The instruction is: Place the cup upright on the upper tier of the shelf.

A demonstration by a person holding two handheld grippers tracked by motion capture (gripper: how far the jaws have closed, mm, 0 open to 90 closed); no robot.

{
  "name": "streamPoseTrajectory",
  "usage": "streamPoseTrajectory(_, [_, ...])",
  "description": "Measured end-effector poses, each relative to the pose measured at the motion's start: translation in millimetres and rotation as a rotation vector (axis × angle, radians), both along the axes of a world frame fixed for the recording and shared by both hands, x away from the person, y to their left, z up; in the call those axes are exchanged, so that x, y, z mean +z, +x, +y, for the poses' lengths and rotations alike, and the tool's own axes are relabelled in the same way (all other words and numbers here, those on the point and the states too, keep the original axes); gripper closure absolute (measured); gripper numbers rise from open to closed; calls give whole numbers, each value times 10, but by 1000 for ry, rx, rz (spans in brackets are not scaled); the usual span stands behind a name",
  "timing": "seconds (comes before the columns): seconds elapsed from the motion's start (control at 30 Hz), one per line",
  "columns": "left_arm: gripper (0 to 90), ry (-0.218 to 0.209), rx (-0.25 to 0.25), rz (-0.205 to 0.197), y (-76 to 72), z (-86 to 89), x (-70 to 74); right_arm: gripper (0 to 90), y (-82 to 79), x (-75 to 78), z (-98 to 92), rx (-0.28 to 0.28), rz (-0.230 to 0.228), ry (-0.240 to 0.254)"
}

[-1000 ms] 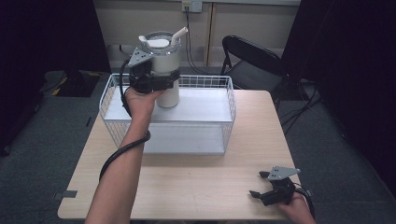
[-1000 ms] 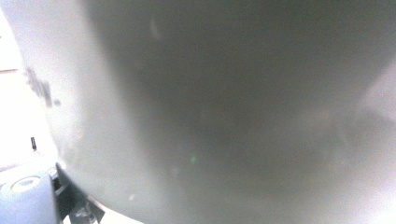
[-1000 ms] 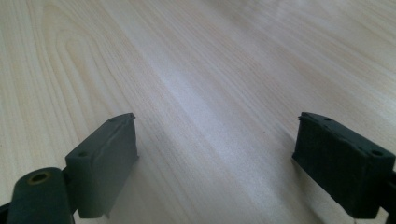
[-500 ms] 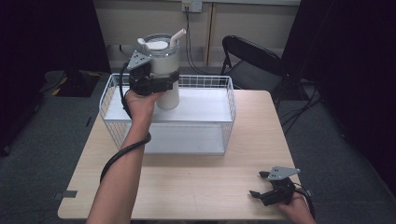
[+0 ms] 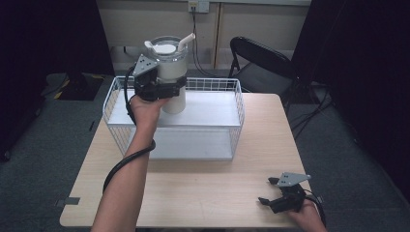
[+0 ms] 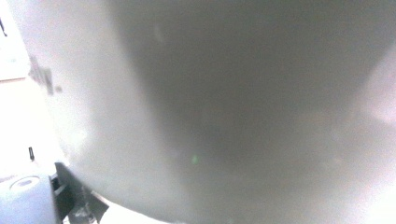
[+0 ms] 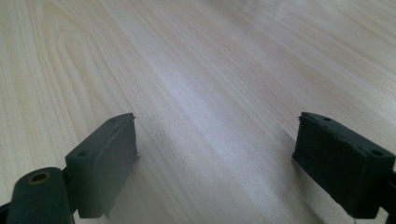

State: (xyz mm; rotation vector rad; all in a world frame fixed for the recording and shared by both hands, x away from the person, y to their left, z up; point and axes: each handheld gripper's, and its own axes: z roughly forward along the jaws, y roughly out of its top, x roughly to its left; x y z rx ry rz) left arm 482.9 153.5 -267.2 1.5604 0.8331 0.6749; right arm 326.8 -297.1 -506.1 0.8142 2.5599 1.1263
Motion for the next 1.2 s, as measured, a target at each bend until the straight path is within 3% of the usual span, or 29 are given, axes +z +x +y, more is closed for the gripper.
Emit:
streamPoseTrajectory(0.13, [90, -9, -1, -19, -6, 4, -28, 125, 1, 0, 0, 0, 0, 0])
streamPoseTrajectory(0.47, [89, 7, -15, 1, -27, 38, -44, 125, 0, 0, 0, 0, 0, 0])
streamPoseTrajectory(0.53, [80, 14, -16, 17, -27, 46, -59, 124, 0, 0, 0, 0, 0, 0])
streamPoseTrajectory(0.57, [79, -12, -31, 40, -26, 77, -115, 124, 1, 0, 0, 0, 0, 0])
streamPoseTrajectory(0.63, [79, -7, -21, 28, -54, 68, -126, 125, 1, 0, 0, 0, -1, 0])
streamPoseTrajectory(0.7, [77, 42, -22, 28, -74, 70, -142, 125, 0, 0, 0, 0, 0, 0])
streamPoseTrajectory(0.77, [85, 42, -30, 35, -77, 96, -166, 125, 1, 0, 0, 0, 0, 0])
streamPoseTrajectory(0.8, [85, 14, -37, 52, -86, 119, -190, 125, 1, 0, 0, 0, 0, 0])
streamPoseTrajectory(0.97, [94, 19, -17, 59, -145, 127, -181, 125, 1, 0, 0, 0, 0, 0])
streamPoseTrajectory(1.07, [116, 24, -36, 83, -213, 206, -181, 125, 1, 0, 0, 0, 0, 0])
streamPoseTrajectory(1.2, [121, 26, -46, 83, -285, 238, -184, 125, 1, -1, 0, 0, -1, 1])
